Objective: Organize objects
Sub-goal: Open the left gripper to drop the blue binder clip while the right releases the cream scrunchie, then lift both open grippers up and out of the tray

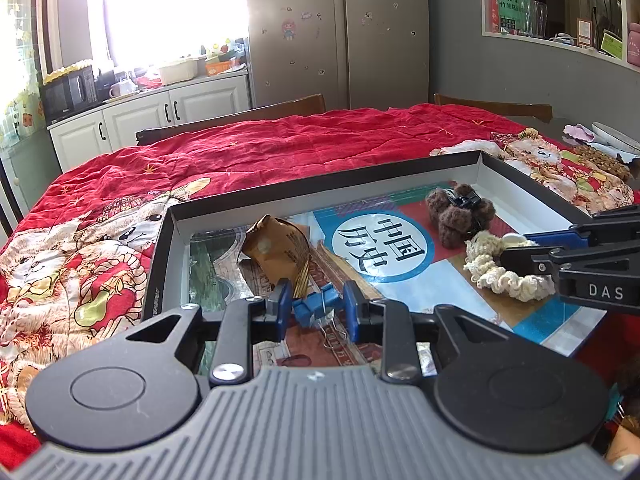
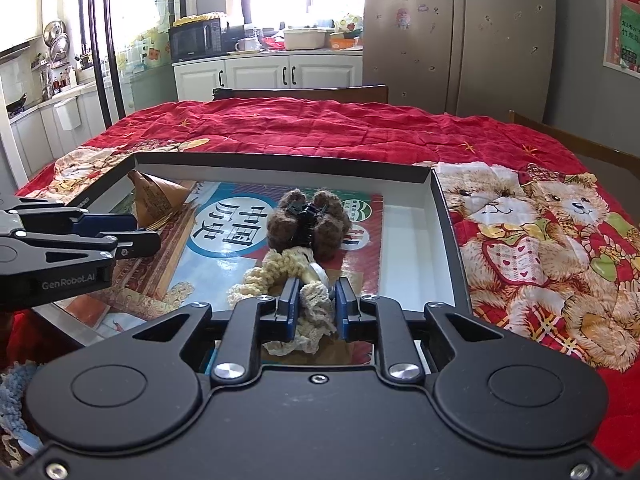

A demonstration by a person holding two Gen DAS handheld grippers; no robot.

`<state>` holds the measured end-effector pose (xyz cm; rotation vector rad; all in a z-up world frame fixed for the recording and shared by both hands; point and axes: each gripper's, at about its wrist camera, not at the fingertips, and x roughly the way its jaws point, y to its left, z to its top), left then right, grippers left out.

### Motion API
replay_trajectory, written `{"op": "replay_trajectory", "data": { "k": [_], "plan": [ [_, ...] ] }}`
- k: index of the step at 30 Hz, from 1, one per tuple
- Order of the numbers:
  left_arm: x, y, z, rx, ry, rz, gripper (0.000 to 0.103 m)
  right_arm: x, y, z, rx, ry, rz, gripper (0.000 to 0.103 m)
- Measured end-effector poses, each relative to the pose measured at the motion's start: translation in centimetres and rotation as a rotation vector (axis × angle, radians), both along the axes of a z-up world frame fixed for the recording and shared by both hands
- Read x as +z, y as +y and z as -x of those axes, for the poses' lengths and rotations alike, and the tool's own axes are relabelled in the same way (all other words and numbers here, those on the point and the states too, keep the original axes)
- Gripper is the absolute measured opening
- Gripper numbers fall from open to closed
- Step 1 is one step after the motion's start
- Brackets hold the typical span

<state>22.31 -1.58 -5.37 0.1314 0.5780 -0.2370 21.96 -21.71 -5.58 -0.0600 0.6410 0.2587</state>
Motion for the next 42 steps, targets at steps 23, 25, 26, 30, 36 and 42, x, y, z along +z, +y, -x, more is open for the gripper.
{"op": "replay_trajectory", "data": {
  "k": [23,25,26,30,36,42],
  "plan": [
    [0.6,-0.4,1.0,-0.013,-0.035,-0.010,0.063,0.7,-0.2,0.7,-0.002,-0.040,-0.022,0.044],
    [0.6,-0.4,1.1,-0.014,-0.038,-0.011,0.064,0.8,-0.3,0.7,-0.004,-0.040,-0.031,0.044],
    [0.6,-0.4,1.2,-0.013,-0.039,-0.011,0.065,0.8,-0.4,0.8,-0.004,-0.042,-0.033,0.044],
    [0.7,-0.3,1.3,-0.013,-0.041,-0.008,0.068,0.9,-0.5,0.9,-0.011,-0.049,-0.040,0.045],
    [0.9,-0.3,1.6,-0.012,-0.047,-0.004,0.072,0.9,-0.8,1.0,-0.018,-0.050,-0.053,0.045],
    [1.1,-0.1,1.8,-0.006,-0.053,0.006,0.075,1.2,-0.9,1.3,-0.021,-0.062,-0.058,0.049]
  ]
}}
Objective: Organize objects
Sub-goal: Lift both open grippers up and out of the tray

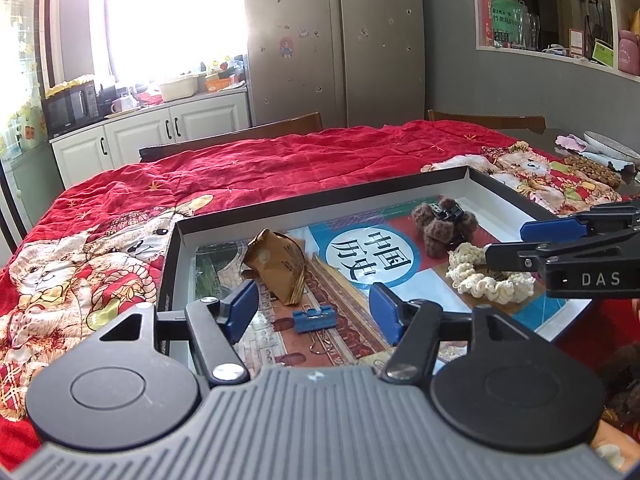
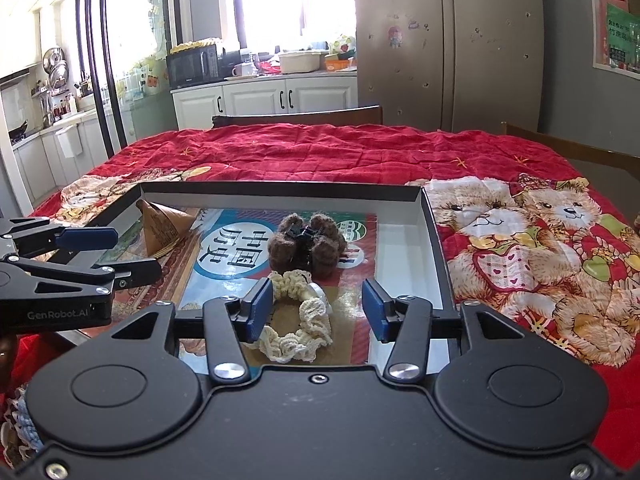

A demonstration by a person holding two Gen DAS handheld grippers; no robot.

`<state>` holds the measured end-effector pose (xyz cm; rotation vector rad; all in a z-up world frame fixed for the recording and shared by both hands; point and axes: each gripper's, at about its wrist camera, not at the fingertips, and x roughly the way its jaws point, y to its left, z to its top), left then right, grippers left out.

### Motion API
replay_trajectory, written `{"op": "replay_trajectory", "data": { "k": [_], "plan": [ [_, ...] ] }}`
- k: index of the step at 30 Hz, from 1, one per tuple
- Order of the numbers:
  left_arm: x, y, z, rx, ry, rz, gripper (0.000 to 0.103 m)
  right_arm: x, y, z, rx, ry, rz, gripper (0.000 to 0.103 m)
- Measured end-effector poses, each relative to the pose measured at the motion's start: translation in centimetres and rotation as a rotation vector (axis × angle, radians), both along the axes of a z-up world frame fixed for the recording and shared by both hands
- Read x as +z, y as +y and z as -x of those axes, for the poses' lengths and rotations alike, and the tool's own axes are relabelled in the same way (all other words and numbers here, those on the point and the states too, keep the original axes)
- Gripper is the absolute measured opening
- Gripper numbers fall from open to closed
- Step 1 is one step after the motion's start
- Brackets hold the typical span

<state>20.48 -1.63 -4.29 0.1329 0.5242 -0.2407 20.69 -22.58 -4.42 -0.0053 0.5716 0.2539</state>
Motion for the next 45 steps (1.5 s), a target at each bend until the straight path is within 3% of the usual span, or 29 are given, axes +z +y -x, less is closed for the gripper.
{"op": "replay_trajectory", "data": {
  "k": [30,45],
  "plan": [
    [4.5,2.9,6.6,0.030,-0.092,0.071,0.084,4.3,-2.6,6.1,-0.002,-0.079,-0.076,0.054],
    [5.8,4.2,11.6,0.016,-0.118,0.078,0.086,4.7,-2.5,12.1,0.066,-0.074,-0.016,0.055]
  ]
}}
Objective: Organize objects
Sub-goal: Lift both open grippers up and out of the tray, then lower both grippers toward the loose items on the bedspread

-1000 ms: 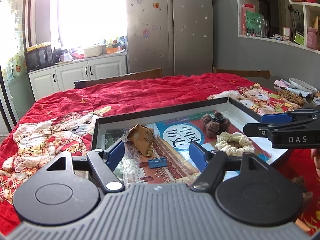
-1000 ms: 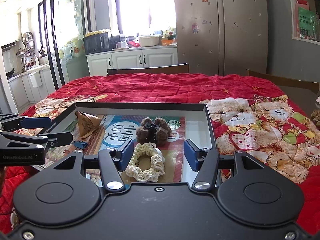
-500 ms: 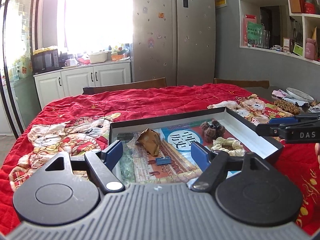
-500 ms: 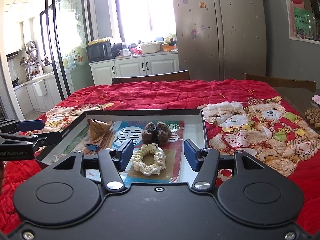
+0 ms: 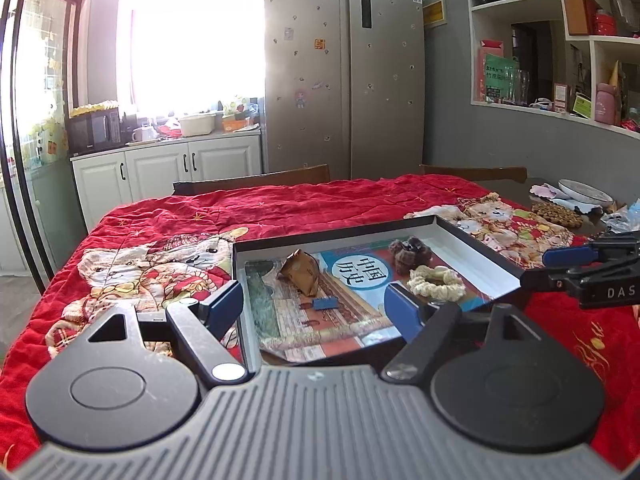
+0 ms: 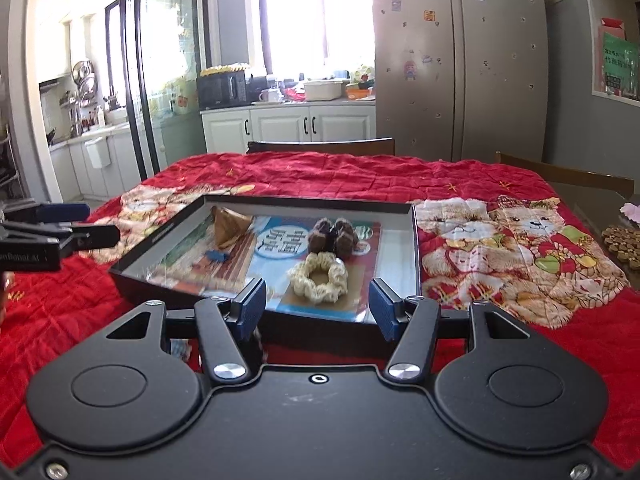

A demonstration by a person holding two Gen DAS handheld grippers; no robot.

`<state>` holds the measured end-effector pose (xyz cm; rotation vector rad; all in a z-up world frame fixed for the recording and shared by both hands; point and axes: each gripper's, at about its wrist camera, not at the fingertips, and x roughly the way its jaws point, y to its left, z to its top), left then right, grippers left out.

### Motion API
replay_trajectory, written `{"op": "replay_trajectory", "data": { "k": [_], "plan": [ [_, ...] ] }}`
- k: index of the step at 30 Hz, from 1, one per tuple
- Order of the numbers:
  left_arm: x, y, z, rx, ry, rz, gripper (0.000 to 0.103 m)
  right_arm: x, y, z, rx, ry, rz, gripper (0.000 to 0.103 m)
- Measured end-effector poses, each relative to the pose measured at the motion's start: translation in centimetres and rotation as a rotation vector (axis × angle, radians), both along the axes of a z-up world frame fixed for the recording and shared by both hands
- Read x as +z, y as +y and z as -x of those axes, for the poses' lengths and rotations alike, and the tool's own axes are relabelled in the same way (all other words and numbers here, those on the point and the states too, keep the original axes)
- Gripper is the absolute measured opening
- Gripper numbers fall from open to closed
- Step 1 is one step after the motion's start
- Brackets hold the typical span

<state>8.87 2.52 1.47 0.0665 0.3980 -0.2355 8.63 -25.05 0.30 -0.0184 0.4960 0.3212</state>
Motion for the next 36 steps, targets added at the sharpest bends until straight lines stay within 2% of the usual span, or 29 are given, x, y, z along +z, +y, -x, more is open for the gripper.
{"op": "replay_trajectory", "data": {
  "k": [10,23,30,36],
  "plan": [
    [-0.2,0.6,2.3,-0.018,0.018,0.013,0.087,-0.4,0.0,1.8,0.011,0.015,0.006,0.055],
    [-2.1,1.3,3.6,-0.013,0.076,-0.018,0.087,-2.0,-0.5,3.3,-0.008,0.037,-0.041,0.055],
    [-3.9,0.6,3.8,-0.054,0.126,-0.030,0.087,-3.3,0.4,4.3,0.047,0.055,-0.071,0.055],
    [-4.8,0.1,3.8,-0.075,0.142,-0.032,0.087,-4.0,2.1,5.3,0.110,0.053,-0.058,0.055]
  ]
}}
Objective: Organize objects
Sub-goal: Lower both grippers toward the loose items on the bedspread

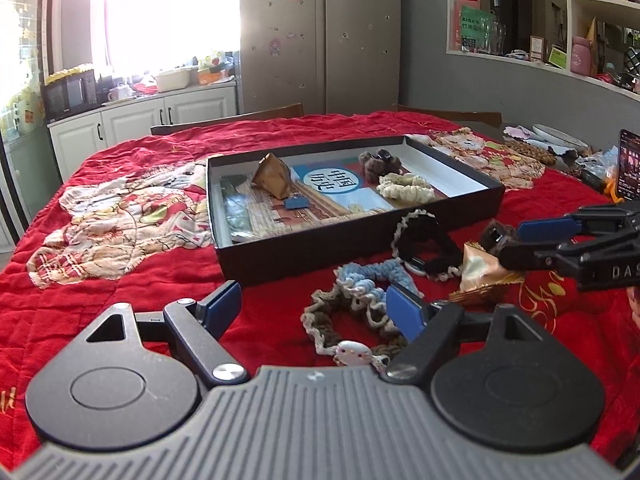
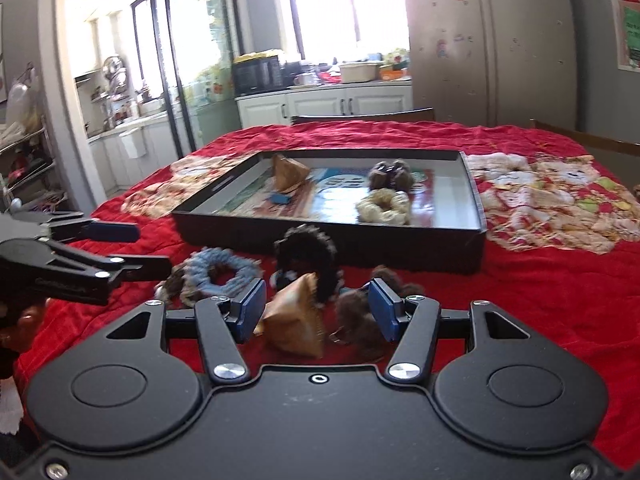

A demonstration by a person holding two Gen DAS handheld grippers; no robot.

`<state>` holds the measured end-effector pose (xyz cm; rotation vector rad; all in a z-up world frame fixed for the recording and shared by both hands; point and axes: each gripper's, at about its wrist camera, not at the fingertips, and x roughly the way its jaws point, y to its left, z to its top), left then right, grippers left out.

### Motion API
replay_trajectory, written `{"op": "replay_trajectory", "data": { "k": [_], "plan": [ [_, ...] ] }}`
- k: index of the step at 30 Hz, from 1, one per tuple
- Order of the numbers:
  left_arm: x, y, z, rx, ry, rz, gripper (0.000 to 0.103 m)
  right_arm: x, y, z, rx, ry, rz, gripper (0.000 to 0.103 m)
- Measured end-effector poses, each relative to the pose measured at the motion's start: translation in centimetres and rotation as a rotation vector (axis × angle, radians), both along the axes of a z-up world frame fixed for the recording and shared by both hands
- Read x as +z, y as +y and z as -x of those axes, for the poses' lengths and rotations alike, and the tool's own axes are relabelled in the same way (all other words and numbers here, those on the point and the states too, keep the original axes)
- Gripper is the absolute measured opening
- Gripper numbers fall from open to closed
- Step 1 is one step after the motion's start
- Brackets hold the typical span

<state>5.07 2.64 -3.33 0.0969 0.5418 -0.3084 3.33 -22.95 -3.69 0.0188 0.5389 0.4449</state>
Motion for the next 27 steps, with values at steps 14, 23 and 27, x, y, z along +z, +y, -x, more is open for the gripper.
{"op": "replay_trajectory", "data": {
  "k": [14,23,27],
  "plan": [
    [-2.0,-0.1,-0.5,0.003,0.047,-0.001,0.076,-1.9,3.9,0.7,0.072,-0.021,0.098,0.057],
    [-2.9,-0.2,-0.9,0.007,0.087,0.024,0.054,-2.3,4.0,-0.1,0.067,0.011,0.092,0.056],
    [-2.9,-0.3,-0.9,0.003,0.092,0.032,0.046,-2.5,4.0,-0.4,0.058,0.025,0.092,0.050]
  ]
}}
